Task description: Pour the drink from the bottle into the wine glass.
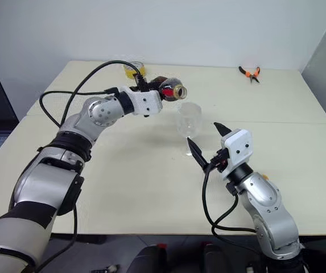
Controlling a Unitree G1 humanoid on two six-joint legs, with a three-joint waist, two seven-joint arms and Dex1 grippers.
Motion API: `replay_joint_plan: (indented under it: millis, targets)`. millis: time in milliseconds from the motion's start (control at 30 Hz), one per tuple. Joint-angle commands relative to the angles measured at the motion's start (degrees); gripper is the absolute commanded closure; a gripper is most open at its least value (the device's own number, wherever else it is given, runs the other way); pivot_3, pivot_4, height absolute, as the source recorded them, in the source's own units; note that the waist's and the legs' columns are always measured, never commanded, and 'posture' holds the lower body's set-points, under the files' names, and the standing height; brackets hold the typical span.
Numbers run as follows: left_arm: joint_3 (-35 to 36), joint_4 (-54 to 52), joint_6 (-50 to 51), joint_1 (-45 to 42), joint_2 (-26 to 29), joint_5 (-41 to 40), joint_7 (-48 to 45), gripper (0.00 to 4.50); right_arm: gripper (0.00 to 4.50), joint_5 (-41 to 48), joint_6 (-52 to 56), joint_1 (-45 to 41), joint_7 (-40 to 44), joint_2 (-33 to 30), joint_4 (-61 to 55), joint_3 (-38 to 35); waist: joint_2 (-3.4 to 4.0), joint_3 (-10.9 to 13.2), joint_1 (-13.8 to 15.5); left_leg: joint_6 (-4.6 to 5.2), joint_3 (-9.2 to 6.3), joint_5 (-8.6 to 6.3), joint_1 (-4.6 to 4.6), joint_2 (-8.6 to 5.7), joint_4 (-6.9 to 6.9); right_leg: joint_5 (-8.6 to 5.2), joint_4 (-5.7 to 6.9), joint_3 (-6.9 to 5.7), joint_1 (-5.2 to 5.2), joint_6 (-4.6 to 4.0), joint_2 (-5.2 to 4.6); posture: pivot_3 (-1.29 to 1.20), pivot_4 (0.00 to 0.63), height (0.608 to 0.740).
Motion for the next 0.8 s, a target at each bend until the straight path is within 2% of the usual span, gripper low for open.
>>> replay_joint_plan:
  millis: [33, 800]
  targets:
    - [-0.1, -0.2, -1.9, -3.0, 0.7, 1.0, 3.4, 3.83, 0.0, -0.6, -1.6, -1.1, -0.2, 0.6, -0.8, 0.3, 0.0, 0.0, 0.0, 0.0, 0.0, 0.0, 0.0, -0.01, 0.0, 0.0, 0.0, 0.0, 0.0, 0.0, -0.01, 0.0, 0.15, 0.74]
    - [-5.0, 1.9, -4.9, -6.0, 3.2, 10.1, 14.4, 3.84, 0.0, -2.7, -2.6, -2.1, 0.2, 2.8, 1.3, 1.7, 0.0, 0.0, 0.0, -0.17, 0.02, 0.09, 0.0, 0.0, 0.0, 0.0, 0.03, -0.03, -0.02, 0.0, -0.01, 0.0, 0.15, 0.74]
